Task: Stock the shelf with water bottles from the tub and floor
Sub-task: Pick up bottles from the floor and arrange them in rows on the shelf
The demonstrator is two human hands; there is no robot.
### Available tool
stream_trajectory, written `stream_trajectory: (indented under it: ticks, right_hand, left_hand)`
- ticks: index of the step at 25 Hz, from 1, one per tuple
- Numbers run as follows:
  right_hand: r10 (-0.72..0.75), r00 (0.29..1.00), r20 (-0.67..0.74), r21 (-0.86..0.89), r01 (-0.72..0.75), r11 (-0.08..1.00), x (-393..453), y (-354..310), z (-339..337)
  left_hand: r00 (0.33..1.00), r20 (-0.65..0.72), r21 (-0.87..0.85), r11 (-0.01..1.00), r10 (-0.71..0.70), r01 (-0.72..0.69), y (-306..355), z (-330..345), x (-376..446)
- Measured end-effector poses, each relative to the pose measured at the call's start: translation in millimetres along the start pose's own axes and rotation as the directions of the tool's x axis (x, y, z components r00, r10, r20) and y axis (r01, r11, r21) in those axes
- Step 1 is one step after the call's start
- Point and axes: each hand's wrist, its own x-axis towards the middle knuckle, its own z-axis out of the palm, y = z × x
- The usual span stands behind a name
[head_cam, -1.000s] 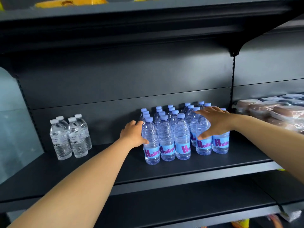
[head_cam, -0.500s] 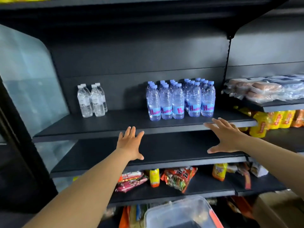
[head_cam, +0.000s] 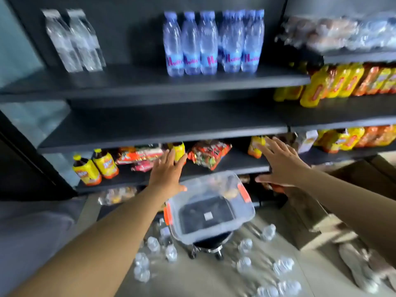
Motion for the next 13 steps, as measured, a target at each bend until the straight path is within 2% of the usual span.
stream_trajectory:
  ticks: [3,7,13]
  right_hand:
    - [0.003,1.0,0.024,0.071,-0.004,0.997,-20.6,14.8,54.6]
    - [0.037,0.975,0.221,0.135,-0.068,0.989,-64.4,58.8,161.7]
    - [0.026,0.913,0.407,0.254,-0.14,0.957,-137.0,133.7,317.9]
  left_hand:
    - [0.997,0.059,-0.07,0.997,0.05,-0.046,42.4,56.6,-6.4]
    - [0.976,0.178,-0.168,0.981,0.129,-0.099,115.7,157.8,-22.4]
    - [0.931,0.362,-0.312,0.947,0.04,0.08,230.6,301.9,-53.2]
